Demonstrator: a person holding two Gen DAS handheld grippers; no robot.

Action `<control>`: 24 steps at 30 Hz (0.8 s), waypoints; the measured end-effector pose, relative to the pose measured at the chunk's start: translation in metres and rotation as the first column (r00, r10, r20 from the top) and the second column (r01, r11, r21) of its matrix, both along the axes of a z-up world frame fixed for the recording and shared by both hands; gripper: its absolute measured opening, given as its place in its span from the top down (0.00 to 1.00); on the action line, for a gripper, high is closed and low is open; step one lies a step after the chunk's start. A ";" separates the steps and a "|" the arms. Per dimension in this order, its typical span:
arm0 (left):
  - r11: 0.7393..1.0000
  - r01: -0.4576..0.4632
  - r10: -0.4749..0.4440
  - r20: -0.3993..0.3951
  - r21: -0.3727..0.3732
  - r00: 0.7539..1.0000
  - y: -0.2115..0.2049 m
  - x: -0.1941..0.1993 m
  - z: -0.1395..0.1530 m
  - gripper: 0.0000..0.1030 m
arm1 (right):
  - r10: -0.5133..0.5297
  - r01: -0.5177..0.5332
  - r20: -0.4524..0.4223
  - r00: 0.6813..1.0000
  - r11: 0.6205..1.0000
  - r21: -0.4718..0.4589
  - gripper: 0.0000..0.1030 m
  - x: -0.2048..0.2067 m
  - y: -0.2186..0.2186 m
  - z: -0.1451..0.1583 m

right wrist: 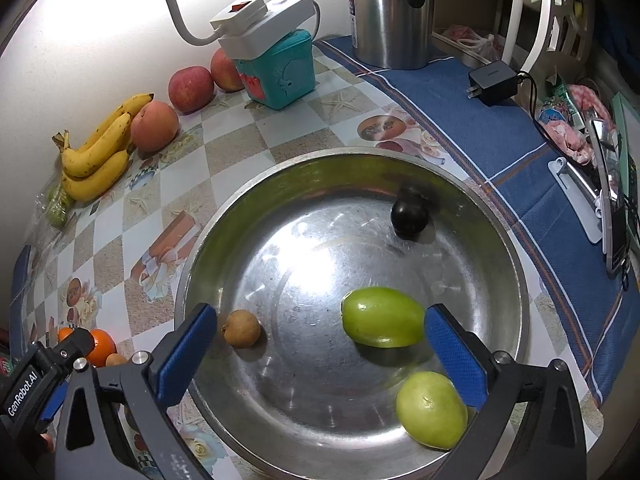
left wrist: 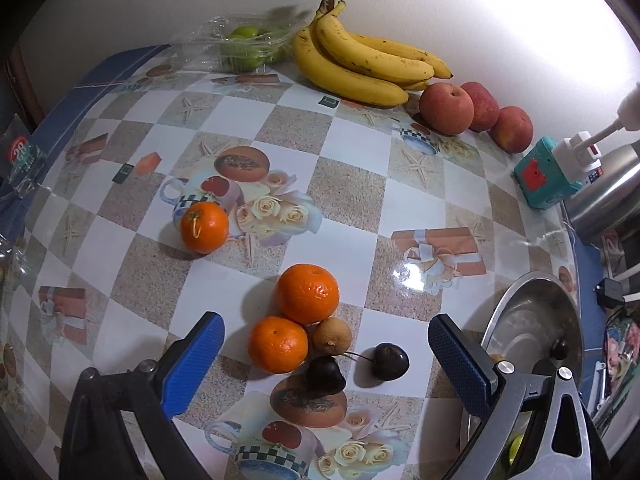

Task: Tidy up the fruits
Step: 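Move both open tools back toward the fruit pile, then lower the right tool toward a dark plum while the left tool approaches a mandarin orange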

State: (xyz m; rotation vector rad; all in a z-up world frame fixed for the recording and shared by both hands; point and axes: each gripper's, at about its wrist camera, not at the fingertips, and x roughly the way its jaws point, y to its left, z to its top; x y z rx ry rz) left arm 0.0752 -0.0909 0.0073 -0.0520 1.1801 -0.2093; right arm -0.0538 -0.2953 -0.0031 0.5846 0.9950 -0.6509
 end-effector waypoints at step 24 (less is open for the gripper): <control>0.988 0.038 -0.050 0.072 0.152 0.996 0.032 0.010 0.018 0.00 | 0.174 -0.175 0.076 0.982 0.984 0.011 0.00 0.026 0.043 0.018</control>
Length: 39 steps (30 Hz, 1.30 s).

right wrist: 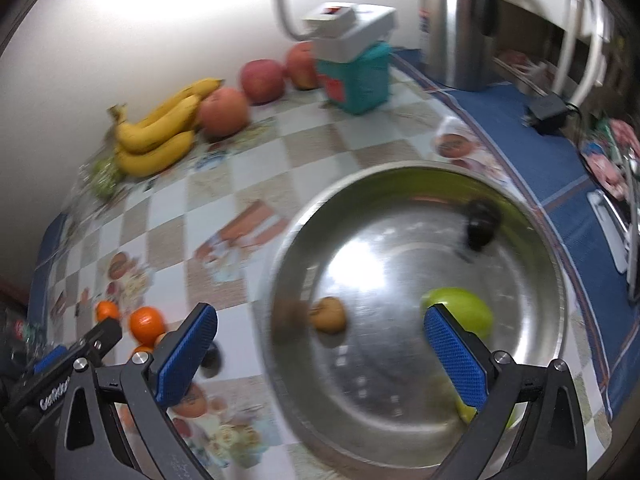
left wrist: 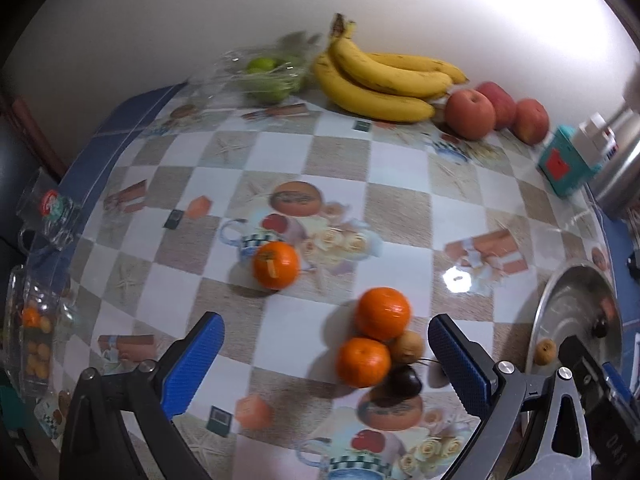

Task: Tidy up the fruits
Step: 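Lower the right tool toward a dark plum while the left tool approaches a mandarin orange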

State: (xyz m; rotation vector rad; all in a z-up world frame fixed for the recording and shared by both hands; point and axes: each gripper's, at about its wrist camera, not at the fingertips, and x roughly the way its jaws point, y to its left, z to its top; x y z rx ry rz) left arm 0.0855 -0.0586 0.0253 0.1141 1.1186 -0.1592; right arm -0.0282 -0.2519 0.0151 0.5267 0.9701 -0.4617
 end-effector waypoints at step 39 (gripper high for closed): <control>0.981 -0.144 0.138 -0.056 -0.133 0.989 0.056 0.021 -0.013 0.00 | 0.292 -0.296 0.049 0.955 0.949 0.109 0.00 0.046 0.073 -0.013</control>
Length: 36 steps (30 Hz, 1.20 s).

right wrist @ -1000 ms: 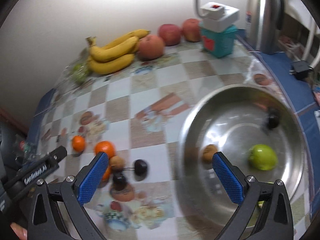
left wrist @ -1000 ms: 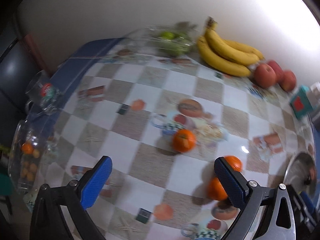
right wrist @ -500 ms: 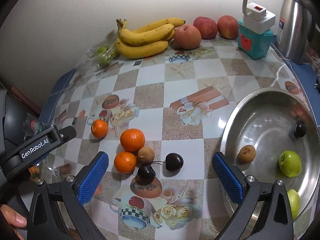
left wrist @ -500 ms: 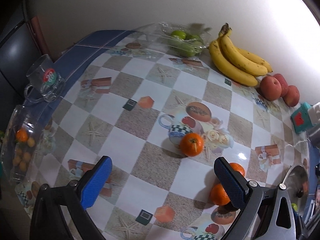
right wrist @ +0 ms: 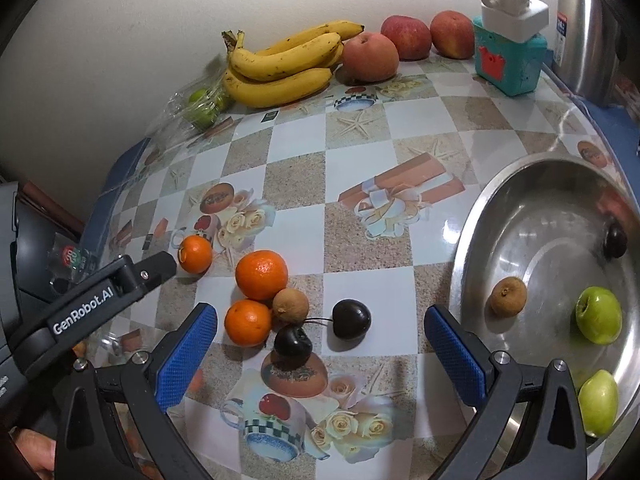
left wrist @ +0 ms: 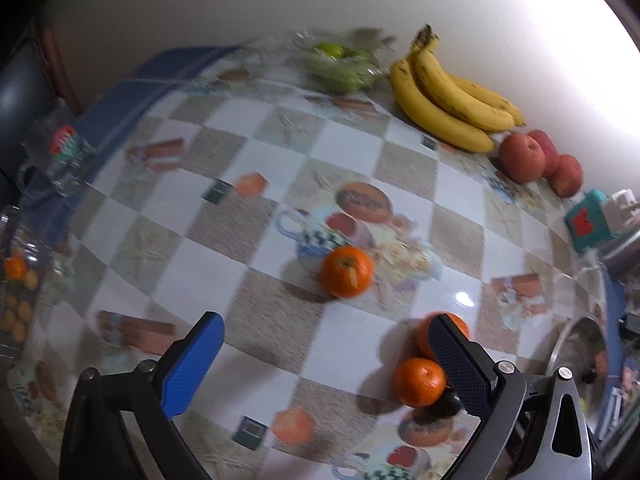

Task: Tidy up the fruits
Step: 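Lower the right tool toward a dark plum while the left tool approaches a mandarin orange, then close the right tool on the dark plum while the left tool grasps the mandarin orange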

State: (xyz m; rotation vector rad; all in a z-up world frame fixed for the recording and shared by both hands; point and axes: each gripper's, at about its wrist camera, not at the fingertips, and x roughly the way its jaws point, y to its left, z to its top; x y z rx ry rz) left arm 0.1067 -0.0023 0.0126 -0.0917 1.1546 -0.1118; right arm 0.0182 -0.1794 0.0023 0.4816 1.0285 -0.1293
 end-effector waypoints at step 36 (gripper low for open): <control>0.974 0.065 -0.115 -0.221 -0.218 0.969 -0.033 -0.009 -0.036 0.54 | 0.007 -0.010 -0.101 0.995 1.000 -0.027 0.53 0.008 -0.001 -0.032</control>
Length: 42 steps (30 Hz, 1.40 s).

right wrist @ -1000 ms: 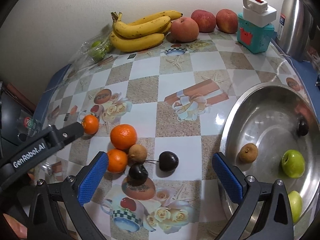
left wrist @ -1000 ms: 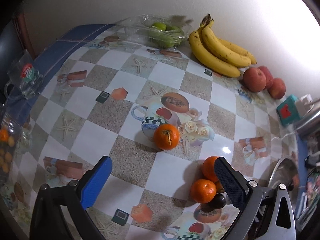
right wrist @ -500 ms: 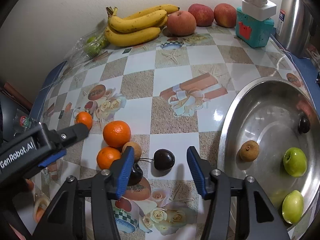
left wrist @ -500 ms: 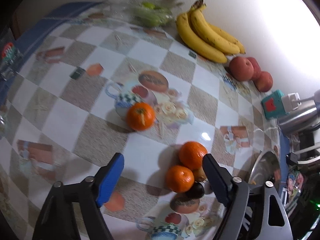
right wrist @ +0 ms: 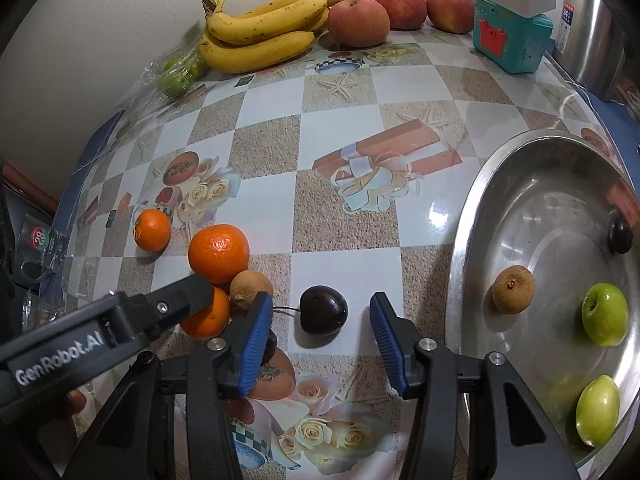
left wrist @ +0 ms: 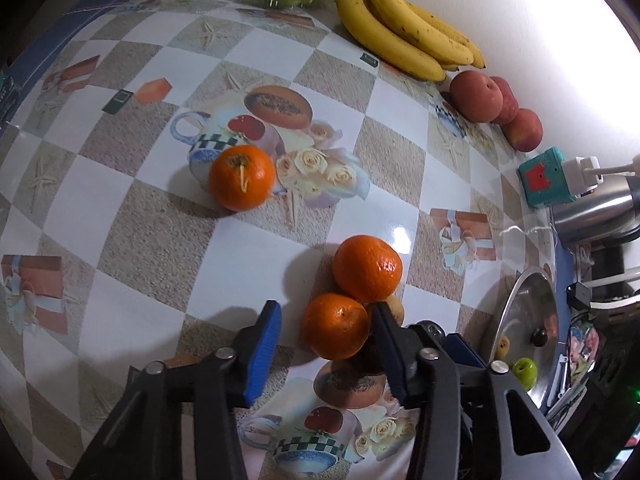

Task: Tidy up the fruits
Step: 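Close the right tool on the dark plum while the left tool grasps the mandarin orange, then carry the plum in the right tool and orange in the left tool over the basin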

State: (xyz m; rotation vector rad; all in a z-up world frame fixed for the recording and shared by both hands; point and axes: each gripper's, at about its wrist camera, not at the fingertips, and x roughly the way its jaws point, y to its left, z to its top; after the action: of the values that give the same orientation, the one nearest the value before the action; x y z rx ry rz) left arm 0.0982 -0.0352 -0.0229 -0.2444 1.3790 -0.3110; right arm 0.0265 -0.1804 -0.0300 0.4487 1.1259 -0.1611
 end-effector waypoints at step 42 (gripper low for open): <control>0.997 -0.046 0.052 0.116 -0.061 0.992 0.013 0.001 0.042 0.64 | -0.109 0.101 0.106 0.988 0.992 0.083 0.78 -0.020 -0.026 0.036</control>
State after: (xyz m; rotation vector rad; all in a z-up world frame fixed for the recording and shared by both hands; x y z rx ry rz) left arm 0.0989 -0.0222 0.0188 -0.3032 1.2470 -0.3201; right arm 0.0070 -0.2067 0.0062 0.5794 1.0034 -0.1833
